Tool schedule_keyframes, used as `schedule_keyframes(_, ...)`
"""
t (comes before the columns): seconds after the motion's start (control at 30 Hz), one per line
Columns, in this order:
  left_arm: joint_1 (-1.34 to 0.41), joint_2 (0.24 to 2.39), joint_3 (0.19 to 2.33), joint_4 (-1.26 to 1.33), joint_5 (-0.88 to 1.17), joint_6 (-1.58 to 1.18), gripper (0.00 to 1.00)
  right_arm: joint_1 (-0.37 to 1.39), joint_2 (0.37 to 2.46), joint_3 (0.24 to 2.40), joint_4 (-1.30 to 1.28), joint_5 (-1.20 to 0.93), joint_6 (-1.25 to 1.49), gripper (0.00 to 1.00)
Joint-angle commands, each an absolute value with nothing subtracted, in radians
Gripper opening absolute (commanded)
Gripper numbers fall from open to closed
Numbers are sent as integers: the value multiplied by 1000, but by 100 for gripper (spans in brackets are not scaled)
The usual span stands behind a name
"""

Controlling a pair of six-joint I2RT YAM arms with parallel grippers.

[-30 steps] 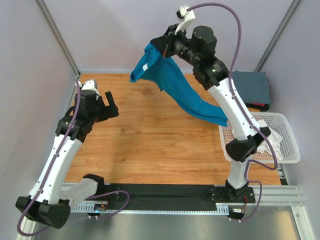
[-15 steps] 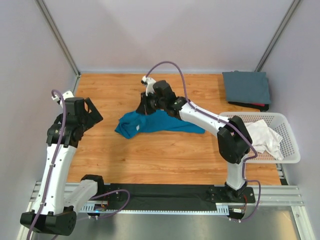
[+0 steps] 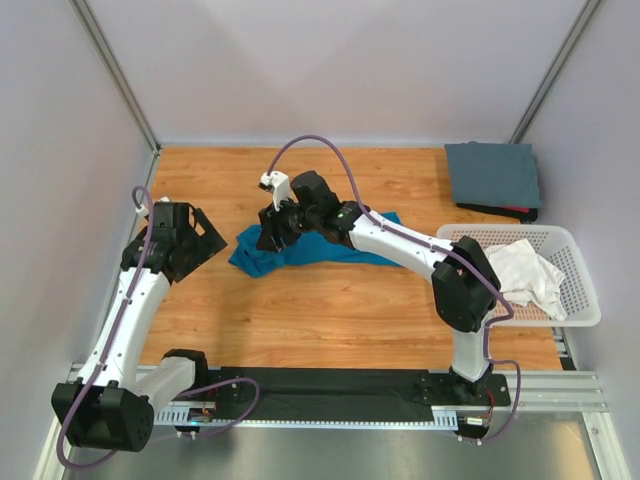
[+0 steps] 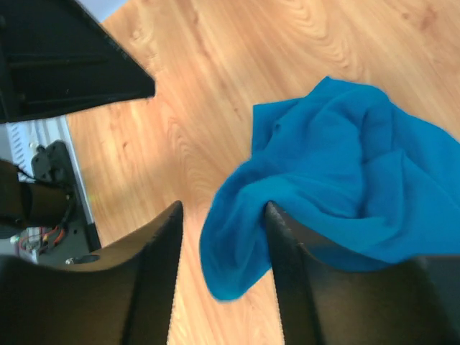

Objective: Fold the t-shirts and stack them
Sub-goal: Move the tshirt to the center of the board

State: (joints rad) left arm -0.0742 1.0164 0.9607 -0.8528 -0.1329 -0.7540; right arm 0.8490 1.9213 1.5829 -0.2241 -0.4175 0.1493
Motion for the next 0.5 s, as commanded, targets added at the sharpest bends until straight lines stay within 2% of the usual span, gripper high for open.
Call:
schedule_keyframes(0.0,-67,1006,996,-821,-144,-770,100,844,1922,1600,-274,-494,98,73)
schedule_keyframes(0.03,-67,1005,994,-821,-146,-770,100,842,1927,1618,-316,-436,77,85)
schedule_keyframes(0.1,-67,999,991,-812,-143,-776,99,825,1936,1707,-406,-349,51,95)
schedule_keyframes(0.2,-67,999,974,-770,-101,-784,100,766,1951,1828,-549,-195,93,95)
schedule_keyframes(0.3,-67,1011,945,-706,-31,-795,100,675,1919,1835,-583,-135,184,95)
schedule_keyframes(0.47,-67,1055,887,-569,84,-834,99,510,1858,1729,-563,44,436,83)
